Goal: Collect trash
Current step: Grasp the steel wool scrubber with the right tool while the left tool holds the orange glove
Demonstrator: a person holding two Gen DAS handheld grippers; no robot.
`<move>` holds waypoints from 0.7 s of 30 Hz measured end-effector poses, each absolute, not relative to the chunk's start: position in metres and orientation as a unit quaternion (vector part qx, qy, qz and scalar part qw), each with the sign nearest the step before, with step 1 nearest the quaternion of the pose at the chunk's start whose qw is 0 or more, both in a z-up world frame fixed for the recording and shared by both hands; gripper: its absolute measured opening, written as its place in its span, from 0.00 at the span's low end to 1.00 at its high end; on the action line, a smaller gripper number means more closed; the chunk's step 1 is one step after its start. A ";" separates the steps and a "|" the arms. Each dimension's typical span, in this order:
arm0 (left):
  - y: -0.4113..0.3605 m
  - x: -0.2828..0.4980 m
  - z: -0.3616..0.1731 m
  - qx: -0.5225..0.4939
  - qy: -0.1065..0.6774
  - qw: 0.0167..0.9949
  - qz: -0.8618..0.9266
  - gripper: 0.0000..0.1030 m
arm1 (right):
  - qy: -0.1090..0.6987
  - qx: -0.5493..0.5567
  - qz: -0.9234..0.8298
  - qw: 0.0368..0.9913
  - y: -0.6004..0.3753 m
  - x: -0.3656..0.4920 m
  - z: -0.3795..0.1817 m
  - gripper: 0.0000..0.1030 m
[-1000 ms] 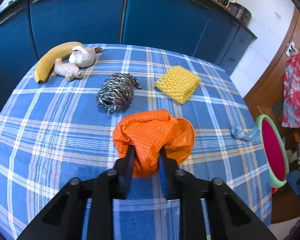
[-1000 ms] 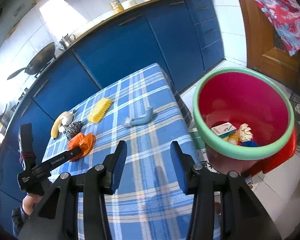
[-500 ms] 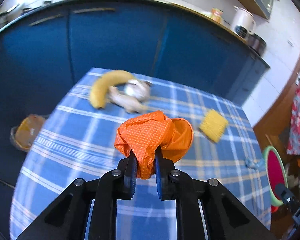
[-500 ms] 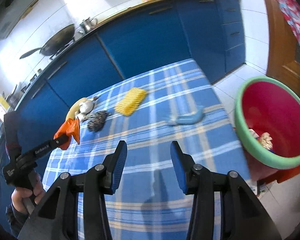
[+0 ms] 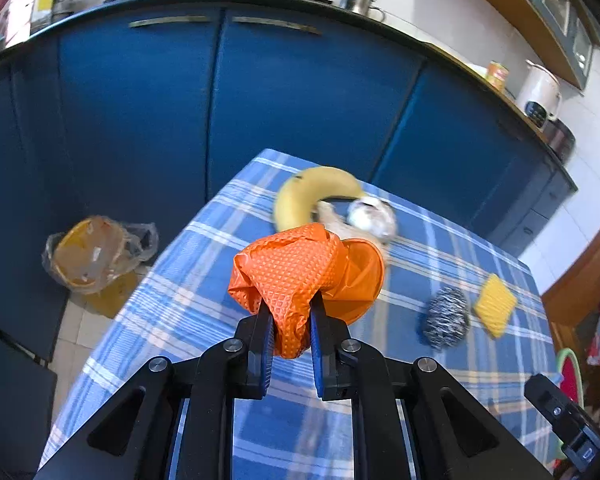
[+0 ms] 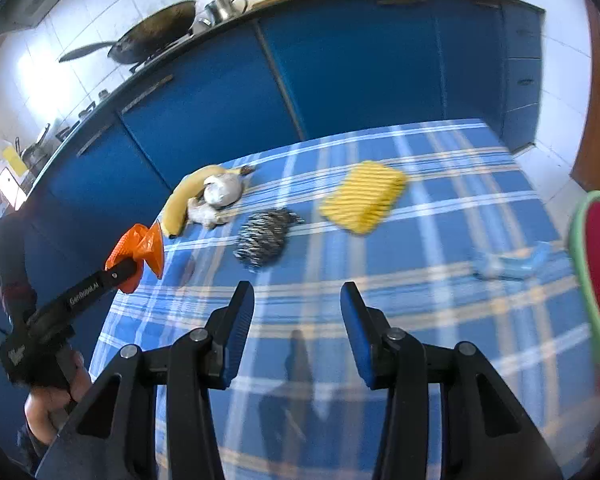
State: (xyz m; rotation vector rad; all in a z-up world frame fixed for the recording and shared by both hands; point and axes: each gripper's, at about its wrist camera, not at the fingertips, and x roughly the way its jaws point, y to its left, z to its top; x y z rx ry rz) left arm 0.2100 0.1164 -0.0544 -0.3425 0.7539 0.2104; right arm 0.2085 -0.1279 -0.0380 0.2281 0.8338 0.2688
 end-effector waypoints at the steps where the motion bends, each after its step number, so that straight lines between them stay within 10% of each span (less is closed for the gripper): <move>1: 0.119 0.210 -0.056 -0.167 0.365 0.910 0.106 0.15 | 0.405 0.107 0.131 0.899 -0.121 0.214 -0.041 0.46; 21: 0.134 0.215 -0.071 -0.193 0.376 0.900 0.105 0.15 | 0.440 0.077 0.102 0.889 -0.068 0.288 -0.084 0.56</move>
